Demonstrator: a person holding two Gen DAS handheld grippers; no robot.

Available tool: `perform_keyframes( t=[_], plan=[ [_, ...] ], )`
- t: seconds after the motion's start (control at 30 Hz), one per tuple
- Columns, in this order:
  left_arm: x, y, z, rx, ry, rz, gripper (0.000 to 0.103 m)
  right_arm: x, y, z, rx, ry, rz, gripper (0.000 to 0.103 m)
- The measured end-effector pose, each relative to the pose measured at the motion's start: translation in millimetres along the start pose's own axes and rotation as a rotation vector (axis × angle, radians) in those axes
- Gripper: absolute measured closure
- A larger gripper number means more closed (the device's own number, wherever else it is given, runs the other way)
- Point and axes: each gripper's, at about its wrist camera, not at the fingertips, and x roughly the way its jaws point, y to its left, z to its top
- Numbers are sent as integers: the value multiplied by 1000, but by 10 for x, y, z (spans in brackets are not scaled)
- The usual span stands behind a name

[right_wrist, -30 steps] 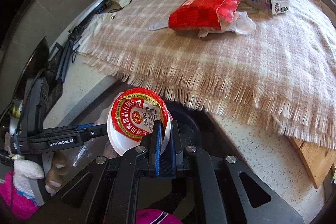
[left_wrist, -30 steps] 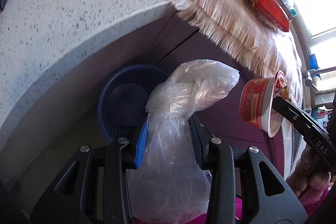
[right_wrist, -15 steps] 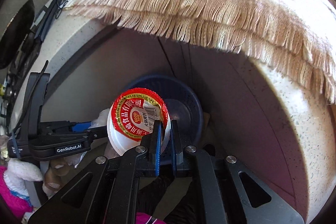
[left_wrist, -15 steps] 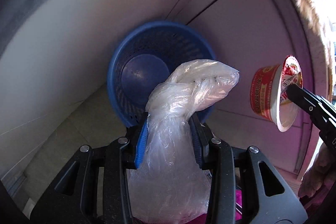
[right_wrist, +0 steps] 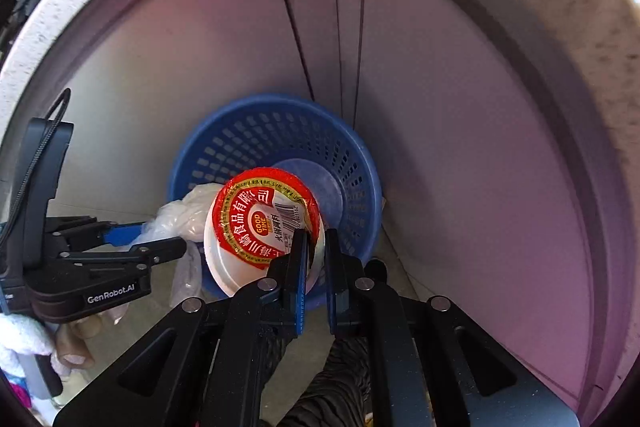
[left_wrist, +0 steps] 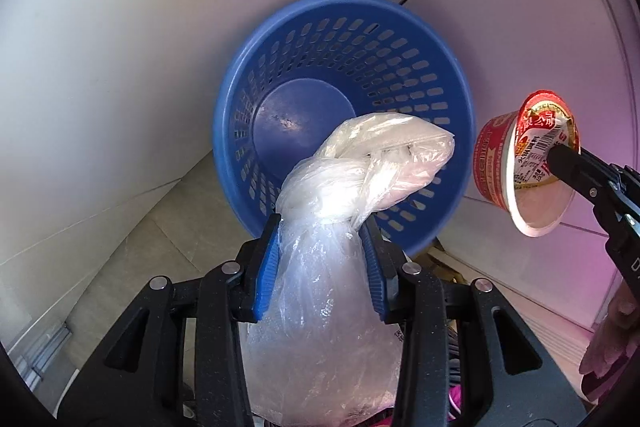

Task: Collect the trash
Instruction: 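Carry the plastic bag and paper cup down over the blue wastebasket with both tools, then open both tools to drop the bag and cup into the wastebasket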

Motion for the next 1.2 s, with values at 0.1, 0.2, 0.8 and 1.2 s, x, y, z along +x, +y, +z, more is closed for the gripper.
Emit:
perform_keyframes(
  t=[0.1, 0.2, 0.8, 1.2],
  plan=[
    [19, 45, 14, 5, -6, 11, 63, 25, 5, 33, -9, 2, -1, 97],
    [-7, 51, 58, 3, -9, 20, 58, -4, 6, 29, -14, 0, -5, 96],
    [-384, 140, 72, -28, -68, 17, 38, -205, 119, 80, -37, -31, 5, 71],
    [-1034, 72, 103, -64, -190, -18, 38, -775, 64, 212, -46, -143, 90, 71]
  ],
)
